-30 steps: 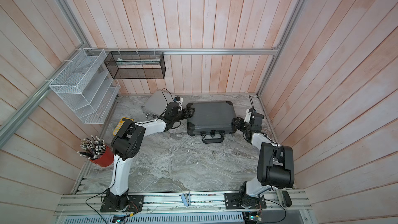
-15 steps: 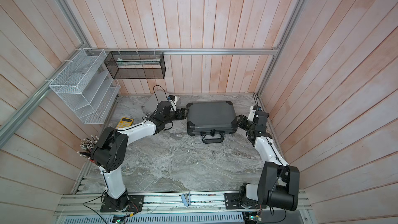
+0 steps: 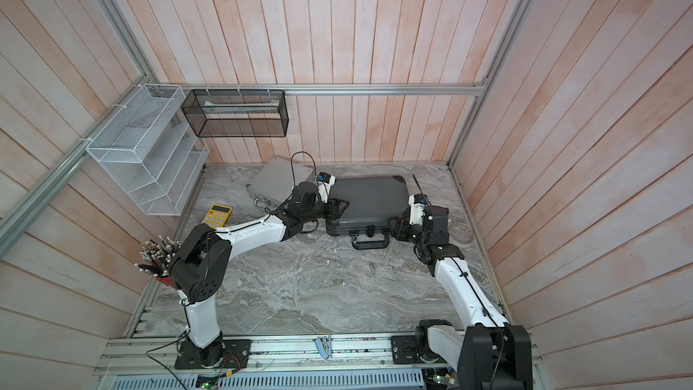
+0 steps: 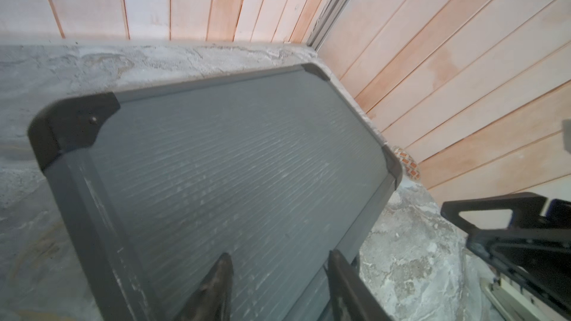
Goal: Open the poker set cases
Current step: Open the fastener on the poker set case.
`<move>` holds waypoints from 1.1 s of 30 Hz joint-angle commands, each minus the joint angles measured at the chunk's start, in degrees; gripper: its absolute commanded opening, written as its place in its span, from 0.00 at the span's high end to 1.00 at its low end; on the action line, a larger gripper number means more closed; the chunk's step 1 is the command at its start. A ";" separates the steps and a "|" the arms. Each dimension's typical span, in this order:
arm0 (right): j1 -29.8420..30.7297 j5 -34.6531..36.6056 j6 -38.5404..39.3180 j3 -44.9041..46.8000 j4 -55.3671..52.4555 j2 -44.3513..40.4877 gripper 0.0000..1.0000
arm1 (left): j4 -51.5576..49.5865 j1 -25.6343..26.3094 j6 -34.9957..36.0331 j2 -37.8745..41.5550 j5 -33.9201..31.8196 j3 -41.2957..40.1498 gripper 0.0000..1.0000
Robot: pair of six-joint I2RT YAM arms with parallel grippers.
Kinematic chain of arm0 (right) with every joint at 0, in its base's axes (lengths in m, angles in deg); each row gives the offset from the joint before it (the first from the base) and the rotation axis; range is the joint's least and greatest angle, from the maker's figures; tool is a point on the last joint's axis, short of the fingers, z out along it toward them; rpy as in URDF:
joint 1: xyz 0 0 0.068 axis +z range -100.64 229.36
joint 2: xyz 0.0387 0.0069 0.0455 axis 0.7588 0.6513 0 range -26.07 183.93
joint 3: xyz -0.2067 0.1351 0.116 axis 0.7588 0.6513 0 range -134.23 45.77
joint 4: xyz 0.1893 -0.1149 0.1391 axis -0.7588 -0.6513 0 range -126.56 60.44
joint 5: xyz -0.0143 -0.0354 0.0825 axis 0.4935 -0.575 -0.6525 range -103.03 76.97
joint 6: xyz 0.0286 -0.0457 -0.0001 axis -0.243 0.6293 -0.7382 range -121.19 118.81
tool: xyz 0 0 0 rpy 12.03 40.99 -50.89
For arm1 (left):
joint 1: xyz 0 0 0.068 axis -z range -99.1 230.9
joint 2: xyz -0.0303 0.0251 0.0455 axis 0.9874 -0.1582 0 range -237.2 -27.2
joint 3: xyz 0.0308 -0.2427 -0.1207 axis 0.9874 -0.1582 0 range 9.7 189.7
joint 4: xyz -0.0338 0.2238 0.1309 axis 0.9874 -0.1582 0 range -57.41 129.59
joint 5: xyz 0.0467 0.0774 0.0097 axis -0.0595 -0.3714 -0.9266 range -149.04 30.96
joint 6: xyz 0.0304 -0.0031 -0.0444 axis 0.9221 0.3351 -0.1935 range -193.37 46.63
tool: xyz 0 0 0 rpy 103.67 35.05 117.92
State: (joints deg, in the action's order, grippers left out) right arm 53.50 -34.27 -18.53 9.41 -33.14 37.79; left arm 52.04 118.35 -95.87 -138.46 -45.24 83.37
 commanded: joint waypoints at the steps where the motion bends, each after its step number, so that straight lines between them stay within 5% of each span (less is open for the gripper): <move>1: 2.68 0.52 2.81 0.41 -0.71 2.53 0.41 | 1.00 -0.10 0.19 -2.32 2.74 1.37 0.49; 16: 7.03 -4.11 6.01 0.70 7.33 12.85 0.41 | 2.56 -0.15 -1.32 -4.74 0.75 -3.83 0.57; 33: 10.88 -0.28 5.34 -1.58 15.78 24.14 0.41 | 4.25 -0.80 -2.90 -3.99 -1.37 -9.31 0.64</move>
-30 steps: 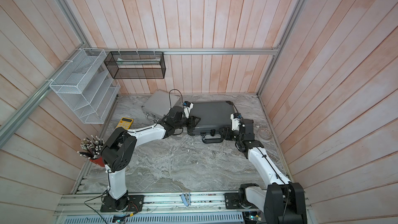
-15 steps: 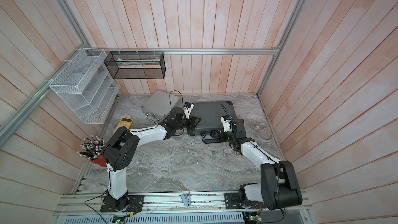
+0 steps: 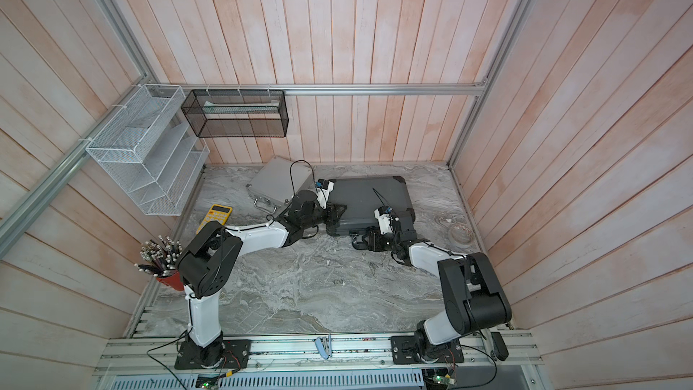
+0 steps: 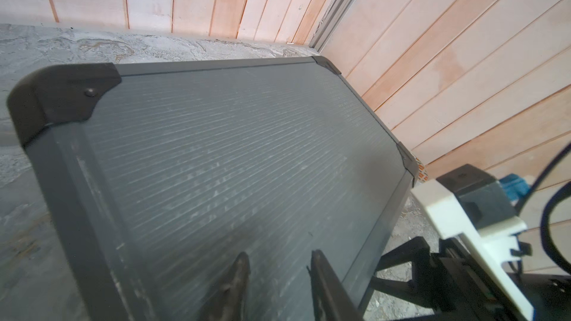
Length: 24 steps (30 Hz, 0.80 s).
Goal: Open the poker set cases
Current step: Open the fastener on the poker set case.
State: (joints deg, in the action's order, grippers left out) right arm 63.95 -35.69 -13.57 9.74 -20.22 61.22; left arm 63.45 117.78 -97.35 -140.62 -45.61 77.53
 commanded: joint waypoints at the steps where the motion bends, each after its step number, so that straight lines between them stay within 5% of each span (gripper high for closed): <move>1: 0.52 1.79 0.35 -2.01 2.87 0.80 0.41 | -7.07 -0.25 -1.49 -1.84 -1.03 -3.63 0.64; 8: 0.97 3.74 1.27 -0.31 4.46 -2.47 0.43 | -7.16 -0.34 -0.69 -2.82 0.03 -2.38 0.64; 24: 1.41 -7.05 2.91 2.75 4.25 -7.00 0.51 | -4.92 -0.54 -1.93 -4.08 1.69 -2.21 0.64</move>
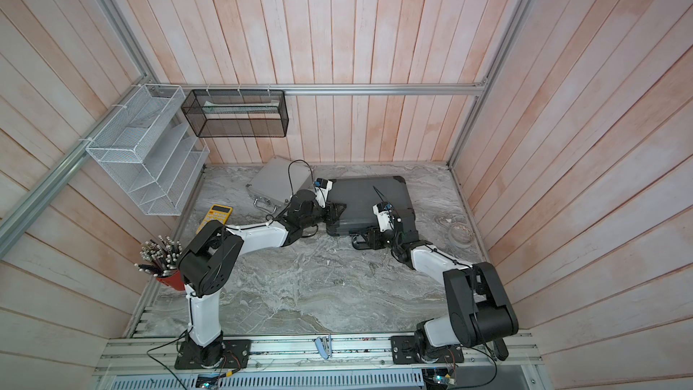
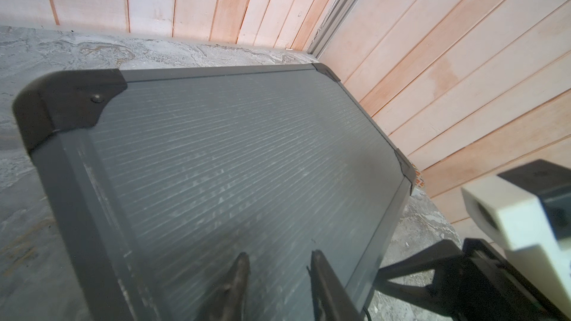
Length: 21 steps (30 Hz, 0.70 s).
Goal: Open the poker set cases
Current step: Open the fastener on the poker set case.
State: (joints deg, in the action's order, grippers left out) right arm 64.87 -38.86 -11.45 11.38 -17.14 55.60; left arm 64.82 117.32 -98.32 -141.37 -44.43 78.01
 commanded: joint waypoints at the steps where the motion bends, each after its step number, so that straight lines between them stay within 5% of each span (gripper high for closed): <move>1: 0.49 -3.88 0.62 1.47 1.07 -1.83 0.51 | -6.03 -0.05 -1.06 -3.33 0.41 -2.90 0.64; 12: -1.30 12.94 -4.23 1.41 -9.35 -14.54 0.53 | -6.73 -0.28 0.27 3.78 -1.41 -5.04 0.64; 21: -15.18 10.37 -11.94 2.21 -12.02 -21.97 0.57 | -8.45 -0.98 2.66 11.93 -2.74 -7.49 0.64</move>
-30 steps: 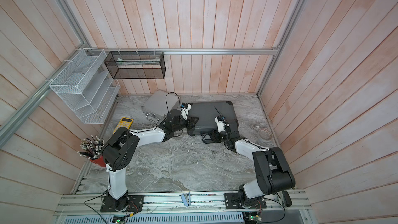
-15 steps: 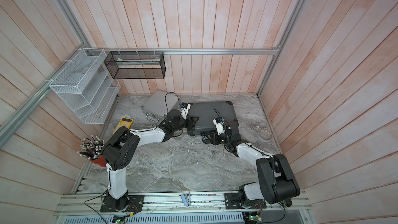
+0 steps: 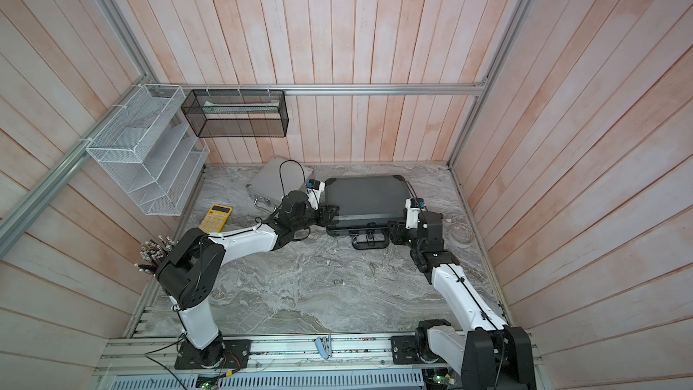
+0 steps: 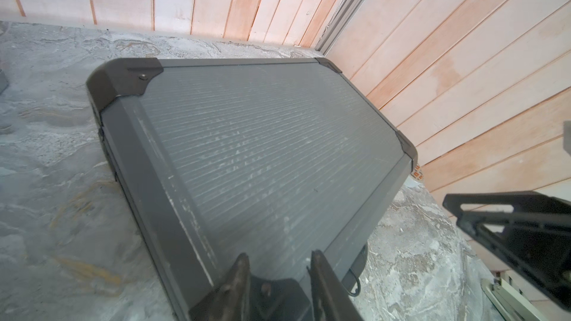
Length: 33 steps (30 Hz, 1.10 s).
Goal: Open the poker set cases
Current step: Open the fastener on the poker set case, then open the case lid on the poker set case.
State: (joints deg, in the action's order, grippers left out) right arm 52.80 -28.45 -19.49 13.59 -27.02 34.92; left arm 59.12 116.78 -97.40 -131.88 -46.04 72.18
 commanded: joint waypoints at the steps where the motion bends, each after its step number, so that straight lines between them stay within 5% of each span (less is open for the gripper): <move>1: -4.57 -0.40 -4.76 0.40 -2.02 -1.78 0.57 | -2.74 -0.62 1.91 3.38 -1.43 -2.37 0.64; 13: -18.01 -7.15 -9.34 2.16 -0.70 2.90 0.56 | 1.70 -2.83 11.98 13.68 -3.74 -19.05 0.51; 33: -18.98 -13.19 -11.80 1.28 12.57 18.70 0.69 | 1.11 0.07 15.07 6.07 -6.48 -14.75 0.48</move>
State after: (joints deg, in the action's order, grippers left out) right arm 34.16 -40.10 -30.23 15.62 -17.88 52.28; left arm 59.75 116.69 -82.99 -125.30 -51.86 55.87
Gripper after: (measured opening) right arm 0.320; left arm 0.517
